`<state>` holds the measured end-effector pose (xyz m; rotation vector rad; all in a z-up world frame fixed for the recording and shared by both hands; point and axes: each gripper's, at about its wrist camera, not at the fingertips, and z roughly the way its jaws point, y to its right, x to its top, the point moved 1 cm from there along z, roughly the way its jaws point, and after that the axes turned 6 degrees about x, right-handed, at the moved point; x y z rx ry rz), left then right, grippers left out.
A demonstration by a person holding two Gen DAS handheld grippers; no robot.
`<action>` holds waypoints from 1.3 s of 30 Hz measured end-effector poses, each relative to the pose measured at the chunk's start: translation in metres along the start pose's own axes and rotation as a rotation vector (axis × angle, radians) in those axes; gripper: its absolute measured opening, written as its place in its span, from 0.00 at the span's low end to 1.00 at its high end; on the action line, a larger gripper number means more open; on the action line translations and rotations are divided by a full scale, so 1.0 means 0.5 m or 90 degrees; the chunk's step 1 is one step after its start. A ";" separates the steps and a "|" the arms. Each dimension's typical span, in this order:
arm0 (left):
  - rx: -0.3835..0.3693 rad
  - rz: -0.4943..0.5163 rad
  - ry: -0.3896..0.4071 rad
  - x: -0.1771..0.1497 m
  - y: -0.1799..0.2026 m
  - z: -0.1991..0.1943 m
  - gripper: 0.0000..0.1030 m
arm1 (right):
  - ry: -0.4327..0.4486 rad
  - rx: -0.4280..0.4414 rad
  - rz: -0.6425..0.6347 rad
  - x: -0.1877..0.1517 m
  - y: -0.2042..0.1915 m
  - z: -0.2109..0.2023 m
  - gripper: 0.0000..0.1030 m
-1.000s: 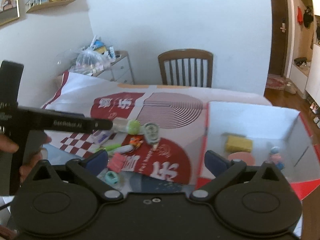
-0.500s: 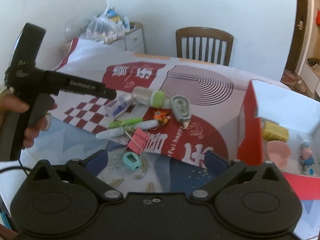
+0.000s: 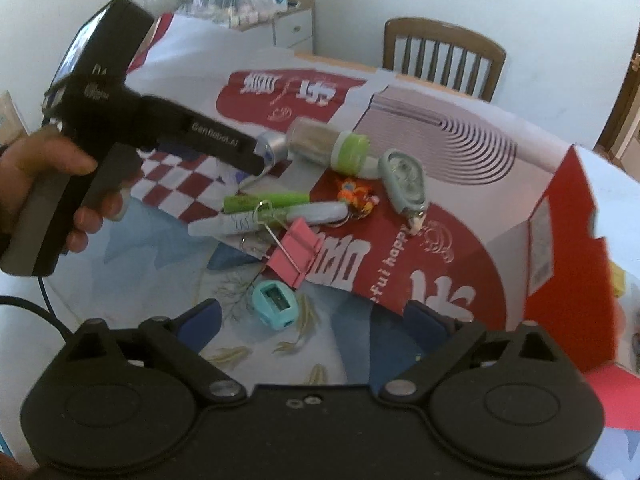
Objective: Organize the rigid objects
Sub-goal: 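Grasp the clear jar of blue balls with the left tool while the right tool grasps the teal sharpener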
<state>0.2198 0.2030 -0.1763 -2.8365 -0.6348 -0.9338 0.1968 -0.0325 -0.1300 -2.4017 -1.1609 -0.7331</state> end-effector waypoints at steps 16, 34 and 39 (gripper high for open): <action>0.031 0.062 0.030 0.010 0.023 0.049 0.83 | -0.065 0.043 -0.036 0.009 -0.016 0.090 0.64; 0.068 0.085 0.055 -0.004 0.029 0.035 0.39 | -0.064 0.026 -0.067 0.004 -0.029 0.096 0.31; 0.058 0.061 0.049 -0.006 0.023 0.020 0.39 | -0.052 0.026 -0.049 -0.001 -0.022 0.078 0.31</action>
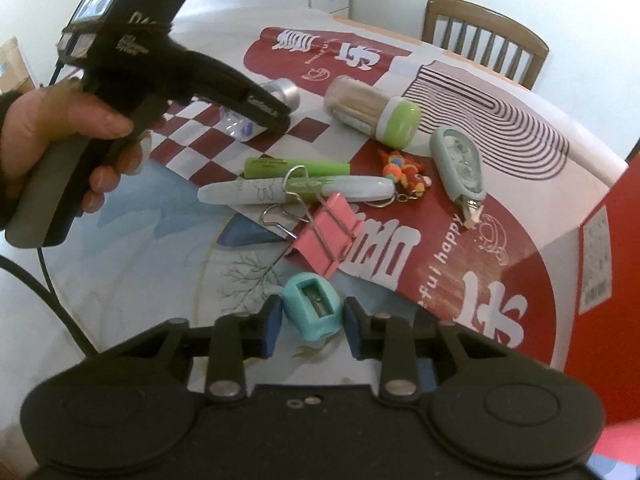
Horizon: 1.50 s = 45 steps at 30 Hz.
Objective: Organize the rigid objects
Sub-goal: 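Grasp the clear jar of blue balls with the left tool while the right tool grasps the teal sharpener, then carry the blue-ball jar and teal sharpener into the shoebox with both tools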
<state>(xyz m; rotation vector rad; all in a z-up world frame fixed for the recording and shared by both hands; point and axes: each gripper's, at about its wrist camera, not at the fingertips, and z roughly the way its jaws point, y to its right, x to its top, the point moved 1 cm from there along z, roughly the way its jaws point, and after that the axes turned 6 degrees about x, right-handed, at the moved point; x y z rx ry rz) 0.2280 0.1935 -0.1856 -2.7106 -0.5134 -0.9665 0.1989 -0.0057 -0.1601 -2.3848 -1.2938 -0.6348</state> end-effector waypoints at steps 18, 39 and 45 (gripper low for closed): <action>-0.045 -0.011 0.028 0.008 0.040 -0.161 0.39 | 0.097 -0.022 0.056 0.006 0.037 -0.153 0.31; -0.100 0.042 0.074 0.072 0.235 -0.324 0.39 | 0.183 -0.079 0.093 -0.007 0.174 -0.338 0.31; -0.110 0.074 0.079 0.081 0.311 -0.332 0.39 | 0.196 -0.085 0.105 -0.029 0.231 -0.367 0.31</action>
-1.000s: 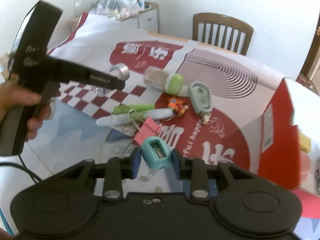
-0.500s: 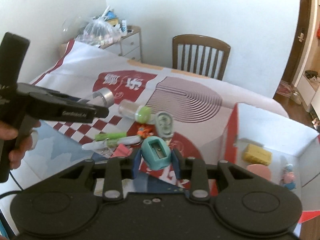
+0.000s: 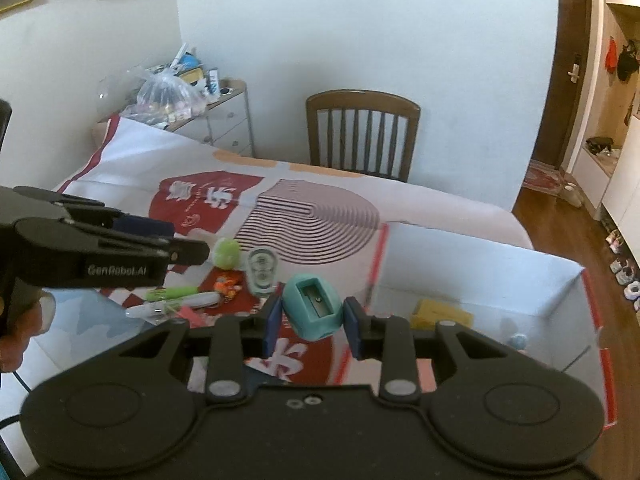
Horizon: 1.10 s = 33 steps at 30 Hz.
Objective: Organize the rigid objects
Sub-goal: 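Carry the blue-ball jar and teal sharpener into the shoebox with both tools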
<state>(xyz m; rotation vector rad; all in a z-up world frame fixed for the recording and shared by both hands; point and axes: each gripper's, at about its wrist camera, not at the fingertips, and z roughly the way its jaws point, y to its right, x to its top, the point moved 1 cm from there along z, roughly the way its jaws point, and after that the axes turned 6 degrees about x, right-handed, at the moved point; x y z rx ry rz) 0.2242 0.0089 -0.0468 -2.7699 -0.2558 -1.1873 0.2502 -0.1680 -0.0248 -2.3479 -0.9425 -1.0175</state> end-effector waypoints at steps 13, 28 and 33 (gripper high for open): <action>-0.014 -0.025 -0.130 -0.156 0.000 0.050 0.47 | -0.004 -0.016 0.042 -0.016 0.115 -0.023 0.31; -0.022 0.003 -0.196 -0.264 0.064 0.120 0.66 | -0.023 -0.033 0.053 -0.032 0.134 -0.017 0.31; -0.025 0.012 -0.185 -0.266 0.066 0.125 0.55 | -0.027 -0.038 0.054 -0.036 0.136 -0.019 0.31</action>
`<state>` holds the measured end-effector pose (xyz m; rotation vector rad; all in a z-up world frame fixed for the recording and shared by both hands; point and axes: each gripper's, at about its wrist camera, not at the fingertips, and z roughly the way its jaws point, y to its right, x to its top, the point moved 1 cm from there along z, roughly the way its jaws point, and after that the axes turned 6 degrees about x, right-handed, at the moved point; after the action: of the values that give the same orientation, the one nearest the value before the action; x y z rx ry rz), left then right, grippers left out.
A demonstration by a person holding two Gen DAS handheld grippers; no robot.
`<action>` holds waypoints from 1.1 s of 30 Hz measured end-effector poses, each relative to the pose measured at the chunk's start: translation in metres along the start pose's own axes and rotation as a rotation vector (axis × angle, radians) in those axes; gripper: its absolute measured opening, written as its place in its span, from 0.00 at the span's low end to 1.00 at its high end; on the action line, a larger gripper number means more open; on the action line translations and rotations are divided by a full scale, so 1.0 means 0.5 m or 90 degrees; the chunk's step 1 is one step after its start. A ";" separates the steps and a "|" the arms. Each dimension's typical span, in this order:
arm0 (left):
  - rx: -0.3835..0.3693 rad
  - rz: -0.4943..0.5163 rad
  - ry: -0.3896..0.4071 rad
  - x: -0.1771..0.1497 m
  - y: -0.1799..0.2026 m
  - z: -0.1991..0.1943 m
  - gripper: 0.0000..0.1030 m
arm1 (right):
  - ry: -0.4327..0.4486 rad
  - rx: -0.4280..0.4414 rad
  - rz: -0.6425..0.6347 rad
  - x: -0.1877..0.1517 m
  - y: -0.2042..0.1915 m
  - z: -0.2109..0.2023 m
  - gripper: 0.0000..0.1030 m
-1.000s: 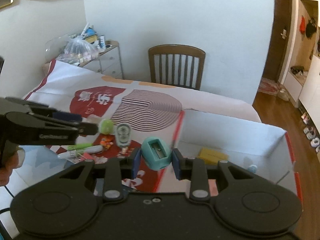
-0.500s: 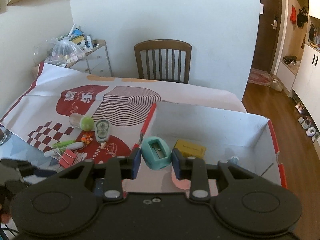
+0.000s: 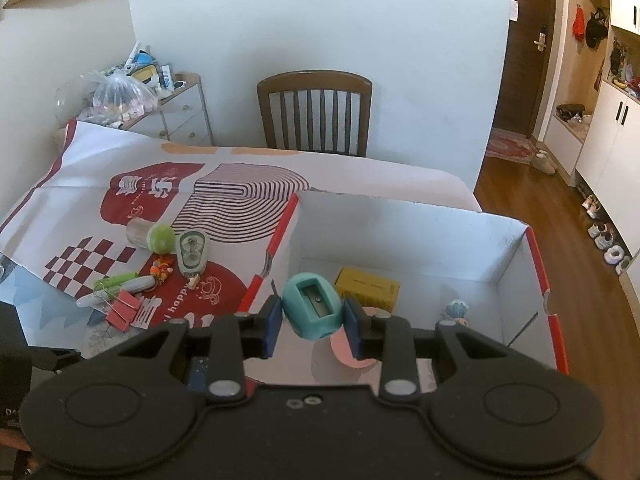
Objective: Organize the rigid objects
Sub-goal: 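Carry the blue-ball jar and teal sharpener into the shoebox with both tools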
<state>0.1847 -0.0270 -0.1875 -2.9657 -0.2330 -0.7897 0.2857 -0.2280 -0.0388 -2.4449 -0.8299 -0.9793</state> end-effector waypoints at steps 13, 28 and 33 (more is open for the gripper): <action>-0.006 -0.025 0.018 0.010 -0.013 -0.019 0.39 | -0.005 -0.004 -0.001 -0.003 0.007 0.004 0.31; -0.021 -0.060 0.053 0.123 0.000 -0.123 0.39 | 0.012 -0.005 0.001 0.001 0.070 -0.003 0.31; -0.033 -0.057 0.066 0.179 0.033 -0.149 0.39 | 0.013 -0.010 0.009 -0.001 0.110 -0.004 0.31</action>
<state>0.2279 -0.0391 -0.0786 -2.9694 -0.3453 -0.9706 0.3197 -0.2708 -0.0445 -2.4468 -0.8001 -1.0069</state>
